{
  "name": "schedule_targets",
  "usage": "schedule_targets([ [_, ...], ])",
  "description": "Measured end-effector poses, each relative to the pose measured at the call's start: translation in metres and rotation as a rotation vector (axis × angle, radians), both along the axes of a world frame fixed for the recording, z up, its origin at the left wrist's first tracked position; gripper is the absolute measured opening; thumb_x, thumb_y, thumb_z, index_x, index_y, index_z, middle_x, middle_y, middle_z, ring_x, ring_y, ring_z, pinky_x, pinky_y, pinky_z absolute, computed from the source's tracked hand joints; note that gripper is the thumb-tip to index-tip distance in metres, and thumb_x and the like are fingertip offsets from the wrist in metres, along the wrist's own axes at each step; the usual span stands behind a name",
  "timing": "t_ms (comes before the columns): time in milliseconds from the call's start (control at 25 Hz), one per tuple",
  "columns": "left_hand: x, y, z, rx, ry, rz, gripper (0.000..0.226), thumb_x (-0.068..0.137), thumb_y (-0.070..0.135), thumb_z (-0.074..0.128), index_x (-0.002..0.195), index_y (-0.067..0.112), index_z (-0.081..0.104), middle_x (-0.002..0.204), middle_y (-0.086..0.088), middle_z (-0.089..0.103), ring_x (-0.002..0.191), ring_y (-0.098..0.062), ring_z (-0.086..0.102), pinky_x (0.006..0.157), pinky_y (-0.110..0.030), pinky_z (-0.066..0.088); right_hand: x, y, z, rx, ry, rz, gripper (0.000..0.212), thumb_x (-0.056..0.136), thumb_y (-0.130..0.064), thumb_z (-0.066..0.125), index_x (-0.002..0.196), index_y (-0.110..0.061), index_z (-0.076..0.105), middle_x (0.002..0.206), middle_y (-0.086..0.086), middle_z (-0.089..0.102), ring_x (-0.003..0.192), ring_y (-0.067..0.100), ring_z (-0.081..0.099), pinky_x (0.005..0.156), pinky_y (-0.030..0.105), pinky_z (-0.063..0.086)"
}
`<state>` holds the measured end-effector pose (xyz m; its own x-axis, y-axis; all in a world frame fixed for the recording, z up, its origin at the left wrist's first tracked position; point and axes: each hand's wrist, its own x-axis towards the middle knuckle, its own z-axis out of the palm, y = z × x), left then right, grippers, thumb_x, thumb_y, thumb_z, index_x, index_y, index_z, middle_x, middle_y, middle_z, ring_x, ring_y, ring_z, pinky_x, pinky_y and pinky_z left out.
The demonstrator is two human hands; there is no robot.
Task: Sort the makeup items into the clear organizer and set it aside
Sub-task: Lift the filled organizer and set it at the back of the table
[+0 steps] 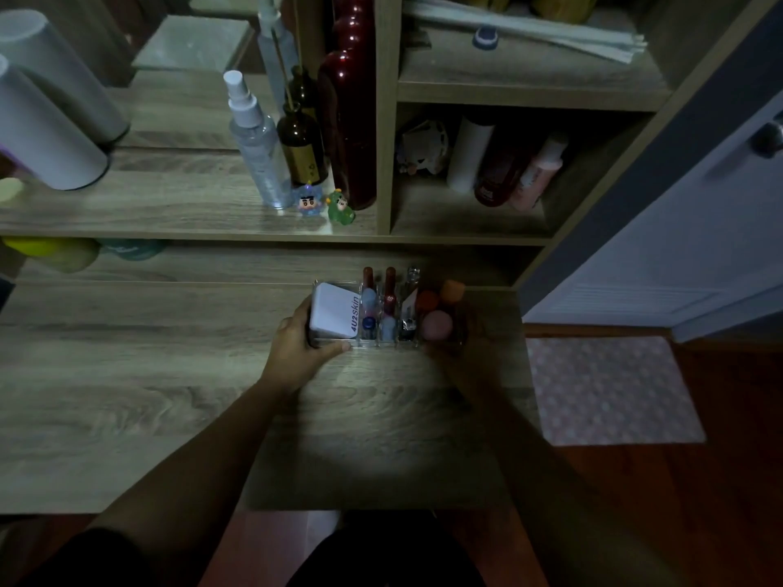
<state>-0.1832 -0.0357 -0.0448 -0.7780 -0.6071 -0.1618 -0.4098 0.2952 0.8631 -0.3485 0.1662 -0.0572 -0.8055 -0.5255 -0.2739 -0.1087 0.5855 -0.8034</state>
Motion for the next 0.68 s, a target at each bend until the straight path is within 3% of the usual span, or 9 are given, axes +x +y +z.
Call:
schedule_targets([
  [200, 0.002, 0.001, 0.020, -0.028, 0.015, -0.003, 0.080, 0.066, 0.025, 0.085, 0.130, 0.025, 0.038, 0.119, 0.007, 0.056, 0.105, -0.009, 0.059, 0.075, -0.008, 0.047, 0.004, 0.002, 0.015, -0.150, -0.075, 0.063, 0.066, 0.079, -0.009, 0.073, 0.135, -0.003, 0.039, 0.131, 0.015, 0.051, 0.118, 0.027, 0.052, 0.104, 0.047, 0.043],
  [320, 0.008, 0.007, 0.042, -0.120, -0.005, -0.010, 0.079, 0.074, 0.031, 0.078, 0.137, 0.014, 0.033, 0.125, -0.004, 0.054, 0.115, -0.018, 0.051, 0.080, -0.009, 0.041, 0.013, 0.005, 0.038, -0.250, 0.026, 0.094, 0.052, 0.081, -0.010, 0.071, 0.127, -0.001, 0.046, 0.118, 0.012, 0.058, 0.106, 0.023, 0.059, 0.094, 0.032, 0.052],
  [400, 0.008, 0.009, 0.055, -0.196, -0.105, -0.044, 0.079, 0.083, 0.037, 0.068, 0.144, 0.011, 0.024, 0.143, -0.016, 0.042, 0.129, -0.026, 0.039, 0.097, -0.027, 0.040, 0.018, 0.002, 0.054, -0.314, 0.048, 0.118, 0.043, 0.085, -0.015, 0.063, 0.120, 0.004, 0.049, 0.114, 0.022, 0.059, 0.102, 0.033, 0.059, 0.088, 0.041, 0.053],
  [440, 0.010, 0.014, 0.067, -0.229, -0.144, -0.070, 0.078, 0.087, 0.038, 0.063, 0.147, 0.010, 0.020, 0.150, -0.017, 0.035, 0.135, -0.030, 0.032, 0.104, -0.038, 0.037, 0.024, 0.004, 0.066, -0.325, 0.076, 0.124, 0.039, 0.085, -0.016, 0.059, 0.119, 0.001, 0.050, 0.116, 0.023, 0.058, 0.101, 0.030, 0.059, 0.087, 0.043, 0.052],
  [560, 0.006, 0.030, 0.100, -0.341, -0.186, -0.164, 0.064, 0.096, 0.034, 0.046, 0.147, 0.007, 0.019, 0.156, -0.017, 0.026, 0.143, -0.032, 0.022, 0.115, -0.046, 0.025, 0.039, 0.009, 0.098, -0.223, 0.199, 0.202, 0.025, 0.090, -0.023, 0.051, 0.113, -0.012, 0.050, 0.112, 0.018, 0.057, 0.097, 0.024, 0.059, 0.084, 0.040, 0.052],
  [680, -0.006, 0.051, 0.124, -0.476, -0.246, -0.244, 0.059, 0.099, 0.034, 0.037, 0.148, 0.007, 0.017, 0.159, -0.016, 0.016, 0.147, -0.029, 0.014, 0.119, -0.044, 0.018, 0.042, 0.016, 0.113, 0.050, 0.386, 0.268, 0.046, 0.098, -0.031, 0.042, 0.137, -0.007, 0.036, 0.141, 0.018, 0.042, 0.129, 0.031, 0.042, 0.109, 0.047, 0.038],
])
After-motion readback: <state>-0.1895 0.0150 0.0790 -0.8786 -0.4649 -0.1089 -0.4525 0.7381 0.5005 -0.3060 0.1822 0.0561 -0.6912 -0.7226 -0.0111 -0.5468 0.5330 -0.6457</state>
